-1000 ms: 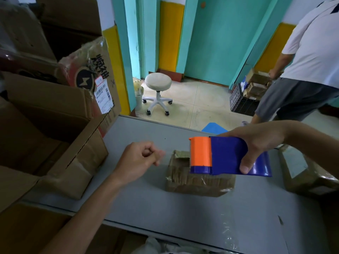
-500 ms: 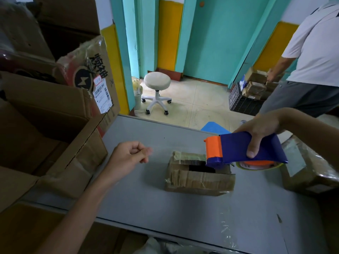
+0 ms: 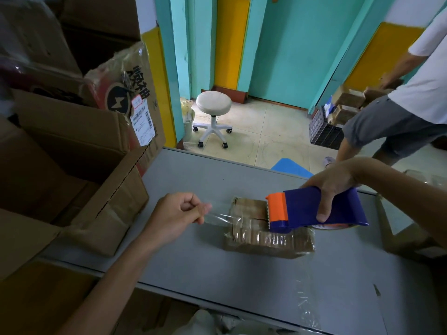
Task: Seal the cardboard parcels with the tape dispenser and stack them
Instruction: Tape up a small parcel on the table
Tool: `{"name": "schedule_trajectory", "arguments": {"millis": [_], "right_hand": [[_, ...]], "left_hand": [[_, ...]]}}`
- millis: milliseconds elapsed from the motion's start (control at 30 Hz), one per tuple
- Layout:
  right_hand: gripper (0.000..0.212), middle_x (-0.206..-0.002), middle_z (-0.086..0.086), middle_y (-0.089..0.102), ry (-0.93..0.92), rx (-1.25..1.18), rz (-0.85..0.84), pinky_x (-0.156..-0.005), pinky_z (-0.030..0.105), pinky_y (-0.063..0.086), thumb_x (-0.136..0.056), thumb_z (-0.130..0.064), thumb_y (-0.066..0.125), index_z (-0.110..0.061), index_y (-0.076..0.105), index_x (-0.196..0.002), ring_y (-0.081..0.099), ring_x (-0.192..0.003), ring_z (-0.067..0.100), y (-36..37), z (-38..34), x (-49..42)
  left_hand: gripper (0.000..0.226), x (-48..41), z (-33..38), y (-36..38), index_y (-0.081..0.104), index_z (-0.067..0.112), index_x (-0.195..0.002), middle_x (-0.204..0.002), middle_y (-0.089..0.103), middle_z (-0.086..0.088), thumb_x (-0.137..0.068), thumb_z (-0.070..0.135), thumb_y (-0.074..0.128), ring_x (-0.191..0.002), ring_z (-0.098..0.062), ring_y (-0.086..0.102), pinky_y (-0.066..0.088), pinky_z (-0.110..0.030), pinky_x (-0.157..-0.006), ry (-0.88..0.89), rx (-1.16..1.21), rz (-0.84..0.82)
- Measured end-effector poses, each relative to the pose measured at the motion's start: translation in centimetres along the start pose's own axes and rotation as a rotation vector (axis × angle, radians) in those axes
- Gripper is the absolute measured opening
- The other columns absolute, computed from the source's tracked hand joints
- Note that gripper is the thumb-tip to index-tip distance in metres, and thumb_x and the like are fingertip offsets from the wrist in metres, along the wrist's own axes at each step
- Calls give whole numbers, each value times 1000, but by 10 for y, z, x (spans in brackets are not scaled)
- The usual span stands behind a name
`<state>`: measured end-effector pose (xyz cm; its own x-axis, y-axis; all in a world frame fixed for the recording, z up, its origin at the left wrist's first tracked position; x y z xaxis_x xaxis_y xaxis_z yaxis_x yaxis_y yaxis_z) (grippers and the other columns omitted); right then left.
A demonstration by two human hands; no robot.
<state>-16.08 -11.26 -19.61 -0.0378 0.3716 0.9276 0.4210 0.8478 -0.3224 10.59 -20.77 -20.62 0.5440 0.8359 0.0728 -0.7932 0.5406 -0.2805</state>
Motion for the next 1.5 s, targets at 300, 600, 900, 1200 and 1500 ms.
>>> {"name": "schedule_trajectory", "arguments": {"millis": [300,600,900,1200,1500], "right_hand": [[66,-112,-5,65,13,85,48,-81,28,55,-62,-32,83,-27,51,-120,63,-102,19,5,-12,3],[47,-106,-5,63,49,30,15,-70,24,54,-71,-24,78,-28,51,-110,63,-95,18,6,-8,1],[61,-104,-3,68,-25,-10,33,-78,32,56,-56,-33,80,-26,56,-111,66,-95,19,7,-7,1],[69,-109,-3,69,-125,-39,64,-82,33,57,-59,-32,85,-24,54,-119,66,-100,22,12,19,29],[67,-103,-4,70,-116,-72,72,-85,34,55,-53,-30,81,-27,55,-114,67,-97,19,13,69,27]], "left_hand": [[34,-18,-103,36,55,18,-54,-43,57,11,-85,20,67,-44,4,50,38,-25,-60,-253,-115,-61],[40,-24,-87,41,65,15,-103,-108,67,-5,-78,46,66,-103,-24,60,44,-26,-77,-243,-835,-117],[128,-31,5,151,-9,16,-147,-157,2,-1,-61,69,69,-144,-17,0,-6,-38,-115,362,-1088,-507],[94,-34,20,152,30,22,-135,-130,44,6,-61,63,69,-118,-13,41,26,-27,-100,394,-1092,-389],[99,-28,4,95,25,25,-137,-133,38,7,-57,61,72,-122,-12,35,21,-26,-103,235,-1113,-328]]}}
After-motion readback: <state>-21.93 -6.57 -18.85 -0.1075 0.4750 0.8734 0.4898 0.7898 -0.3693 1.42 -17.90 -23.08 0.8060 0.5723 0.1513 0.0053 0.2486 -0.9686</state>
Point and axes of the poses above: each hand's wrist, its own x-axis away from the middle knuckle, its own y-axis out of the palm, z = x × y, the point moved 9 cm from there along -x, towards the middle knuckle
